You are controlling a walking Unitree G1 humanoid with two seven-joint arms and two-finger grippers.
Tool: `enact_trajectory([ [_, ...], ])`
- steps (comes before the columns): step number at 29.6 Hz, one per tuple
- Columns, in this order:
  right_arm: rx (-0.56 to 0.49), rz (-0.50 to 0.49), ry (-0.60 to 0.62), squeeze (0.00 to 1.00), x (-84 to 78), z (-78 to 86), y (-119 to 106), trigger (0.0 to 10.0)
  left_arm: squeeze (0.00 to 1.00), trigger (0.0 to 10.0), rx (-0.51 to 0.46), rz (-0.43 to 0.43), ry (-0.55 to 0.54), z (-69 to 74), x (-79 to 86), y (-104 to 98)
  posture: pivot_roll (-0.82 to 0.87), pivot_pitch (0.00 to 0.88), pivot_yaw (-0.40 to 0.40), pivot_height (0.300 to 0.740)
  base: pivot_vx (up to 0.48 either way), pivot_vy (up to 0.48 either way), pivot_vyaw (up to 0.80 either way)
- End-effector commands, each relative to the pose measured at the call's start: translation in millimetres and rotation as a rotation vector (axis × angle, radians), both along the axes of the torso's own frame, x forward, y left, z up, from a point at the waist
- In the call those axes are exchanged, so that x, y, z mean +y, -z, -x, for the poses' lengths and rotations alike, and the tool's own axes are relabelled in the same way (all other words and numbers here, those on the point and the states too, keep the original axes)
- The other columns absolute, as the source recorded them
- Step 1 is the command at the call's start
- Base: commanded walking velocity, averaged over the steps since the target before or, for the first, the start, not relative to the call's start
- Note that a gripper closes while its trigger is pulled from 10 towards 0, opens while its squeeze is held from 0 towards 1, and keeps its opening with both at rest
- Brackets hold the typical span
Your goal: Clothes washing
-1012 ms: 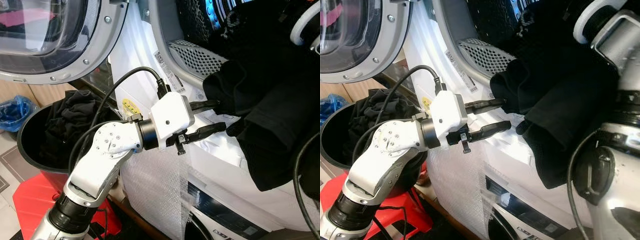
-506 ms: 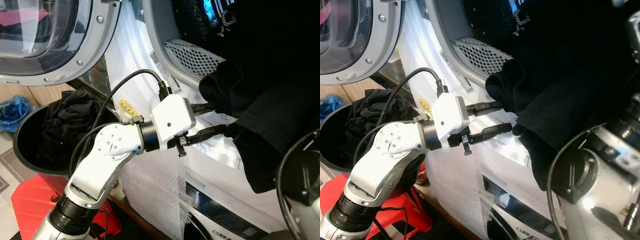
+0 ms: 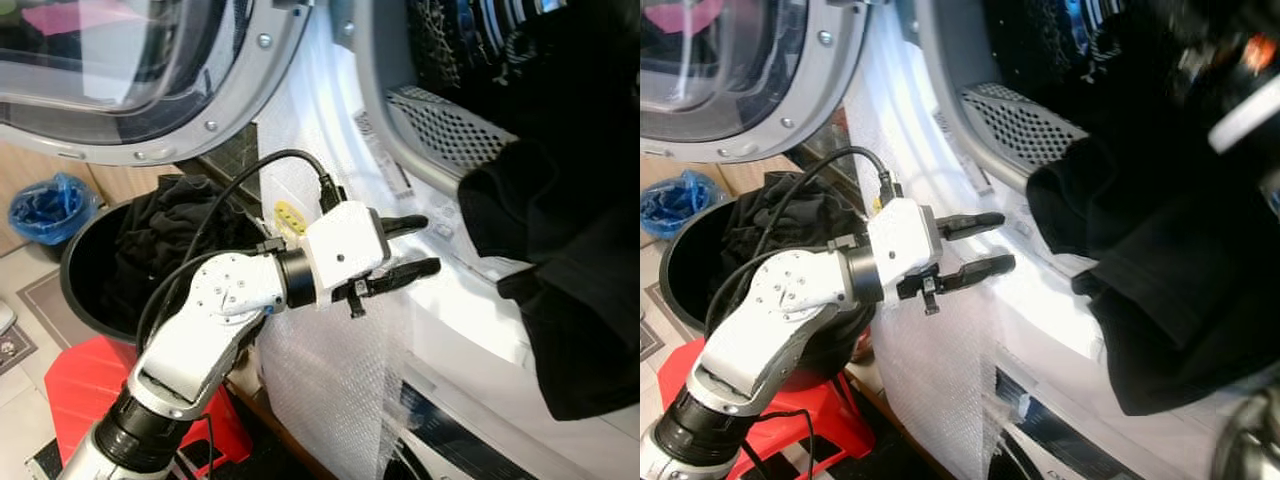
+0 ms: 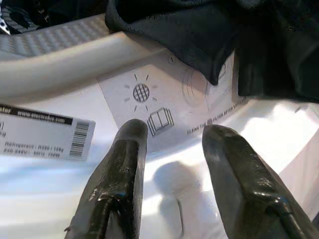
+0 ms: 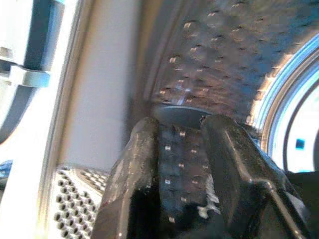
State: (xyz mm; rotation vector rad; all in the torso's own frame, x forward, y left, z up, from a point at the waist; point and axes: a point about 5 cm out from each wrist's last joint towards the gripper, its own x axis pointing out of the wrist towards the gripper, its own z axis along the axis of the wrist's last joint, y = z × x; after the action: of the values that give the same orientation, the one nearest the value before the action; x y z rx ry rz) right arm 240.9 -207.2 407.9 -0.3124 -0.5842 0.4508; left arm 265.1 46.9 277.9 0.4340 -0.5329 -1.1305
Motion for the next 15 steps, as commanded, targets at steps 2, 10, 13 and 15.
enact_trajectory([
  [2, -0.073, -0.064, -0.005, 0.00, -11.0, 16.6, -2, 10.0, 0.00, 10.0, -0.020, 0.018, 0.003, 1.3, -1.2, -3, 0.11, 0.204, -0.135, 0.740, 0.000, 0.000, 0.00],
  [10, -0.133, -0.241, -0.109, 0.00, -21.3, 37.7, 13, 10.0, 0.00, 10.0, -0.038, 0.021, -0.008, -3.8, 0.6, -5, 0.10, 0.178, -0.108, 0.740, 0.000, 0.000, 0.00],
  [13, -0.146, -0.292, -0.181, 0.00, -21.6, 48.0, 21, 10.0, 0.00, 10.0, -0.035, 0.015, -0.007, -5.5, 1.4, -4, 0.10, 0.157, -0.092, 0.740, 0.000, 0.000, 0.00],
  [15, -0.120, -0.302, -0.192, 0.00, -19.3, 51.6, 32, 10.0, 0.00, 10.0, -0.038, 0.016, -0.007, -7.2, 3.0, -5, 0.10, 0.145, -0.083, 0.740, 0.000, 0.000, 0.00],
])
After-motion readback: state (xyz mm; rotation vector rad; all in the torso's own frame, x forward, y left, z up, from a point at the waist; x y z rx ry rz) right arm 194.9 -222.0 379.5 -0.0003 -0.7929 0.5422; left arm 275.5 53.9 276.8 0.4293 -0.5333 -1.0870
